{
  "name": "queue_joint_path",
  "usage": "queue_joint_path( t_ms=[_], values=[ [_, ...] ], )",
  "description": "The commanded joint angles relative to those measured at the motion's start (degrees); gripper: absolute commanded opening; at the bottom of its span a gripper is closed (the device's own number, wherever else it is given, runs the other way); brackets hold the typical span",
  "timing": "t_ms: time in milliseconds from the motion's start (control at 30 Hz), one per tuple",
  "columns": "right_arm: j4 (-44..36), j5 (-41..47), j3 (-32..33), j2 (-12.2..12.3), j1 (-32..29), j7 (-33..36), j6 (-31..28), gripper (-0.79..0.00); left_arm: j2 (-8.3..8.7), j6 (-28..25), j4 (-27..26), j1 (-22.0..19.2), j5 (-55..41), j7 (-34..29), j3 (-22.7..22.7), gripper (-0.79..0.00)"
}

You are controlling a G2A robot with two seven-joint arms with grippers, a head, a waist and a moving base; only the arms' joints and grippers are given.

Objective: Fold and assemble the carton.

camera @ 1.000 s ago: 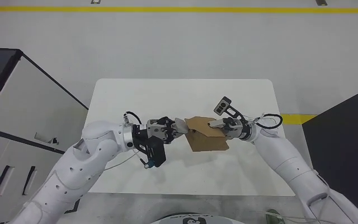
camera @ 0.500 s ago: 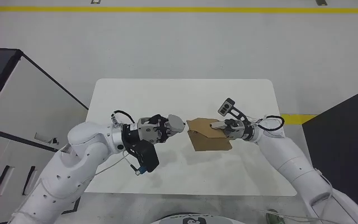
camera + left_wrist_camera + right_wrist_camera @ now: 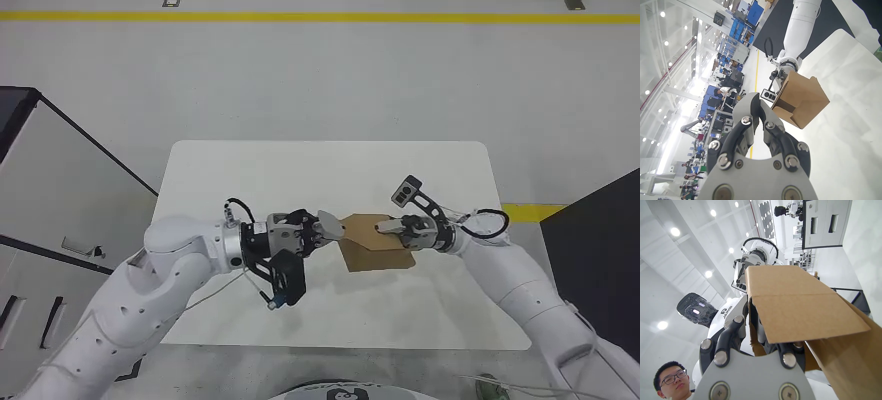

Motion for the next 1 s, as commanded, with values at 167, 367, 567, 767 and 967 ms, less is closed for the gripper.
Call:
queue_joint_path(
  t_ms=[167,367,567,767,967],
  values=[
    [-1.3,2.4,0.3,0.3,-0.5,0.0,-0.5,-0.785,-0.02,-0.7,0.7,-0.1,-0.4,0.1,0.2,-0.785],
    [-2.3,4.0,0.1,0.6,-0.6,0.0,-0.3,-0.785,0.04,-1.5,1.0,-0.2,-0.1,1.3,0.4,-0.785],
    [-3.3,5.2,-0.3,0.9,-0.6,0.0,-0.1,-0.785,0.03,-2.1,1.4,-0.7,0.5,2.2,1.2,-0.785],
    [-4.0,5.5,-1.2,1.1,-0.4,0.0,0.1,-0.785,-0.08,-3.0,1.7,-1.4,1.1,3.2,2.6,-0.785],
    [-4.3,5.4,-2.3,1.3,0.0,0.0,0.1,-0.785,-0.38,-3.3,2.1,-2.6,1.9,3.5,4.8,-0.785]
  ],
)
